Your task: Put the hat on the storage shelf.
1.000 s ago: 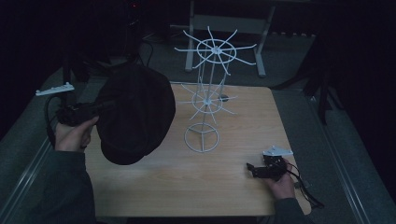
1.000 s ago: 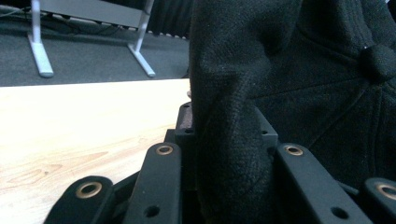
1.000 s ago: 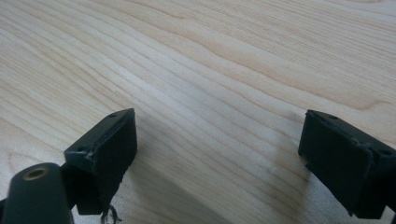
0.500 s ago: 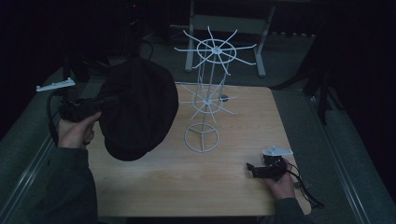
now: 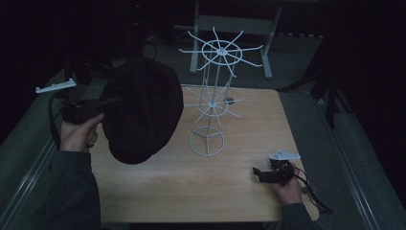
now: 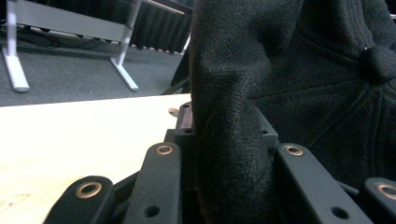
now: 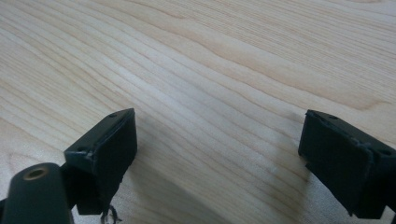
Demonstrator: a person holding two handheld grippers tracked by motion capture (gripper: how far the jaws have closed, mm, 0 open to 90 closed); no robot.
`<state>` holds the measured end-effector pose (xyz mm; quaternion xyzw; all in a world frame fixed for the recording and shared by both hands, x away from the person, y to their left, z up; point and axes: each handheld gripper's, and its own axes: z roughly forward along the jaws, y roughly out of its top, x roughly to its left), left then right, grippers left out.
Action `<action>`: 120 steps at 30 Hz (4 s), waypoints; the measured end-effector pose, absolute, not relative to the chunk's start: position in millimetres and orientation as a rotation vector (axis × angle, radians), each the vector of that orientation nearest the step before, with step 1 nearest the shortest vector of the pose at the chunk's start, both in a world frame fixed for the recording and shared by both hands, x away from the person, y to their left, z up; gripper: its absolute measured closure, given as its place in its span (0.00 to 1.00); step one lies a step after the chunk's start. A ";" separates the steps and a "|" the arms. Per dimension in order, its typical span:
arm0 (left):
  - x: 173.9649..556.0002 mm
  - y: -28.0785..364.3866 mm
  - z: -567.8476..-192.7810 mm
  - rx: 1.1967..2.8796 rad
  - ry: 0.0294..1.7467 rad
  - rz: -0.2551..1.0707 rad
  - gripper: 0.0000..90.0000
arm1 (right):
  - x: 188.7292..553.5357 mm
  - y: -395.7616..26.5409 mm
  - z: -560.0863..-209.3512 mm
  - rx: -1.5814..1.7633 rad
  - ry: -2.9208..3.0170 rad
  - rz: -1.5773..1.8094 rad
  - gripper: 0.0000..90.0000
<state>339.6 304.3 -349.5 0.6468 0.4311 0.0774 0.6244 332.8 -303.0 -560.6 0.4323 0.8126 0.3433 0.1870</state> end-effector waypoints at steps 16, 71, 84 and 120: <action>342.1 303.7 -346.2 1.443 0.972 0.158 0.81 | 332.9 -303.0 -560.5 1.216 2.288 0.966 0.13; 356.1 292.8 -330.0 1.320 0.912 0.076 0.81 | 332.8 -303.0 -560.6 1.215 2.287 0.967 0.13; 361.3 283.8 -322.1 1.323 0.888 0.074 0.81 | 332.8 -303.0 -560.5 1.216 2.287 0.967 0.13; 411.2 227.3 -338.2 1.425 0.916 -0.042 0.81 | 332.8 -303.0 -560.5 1.214 2.287 0.966 0.13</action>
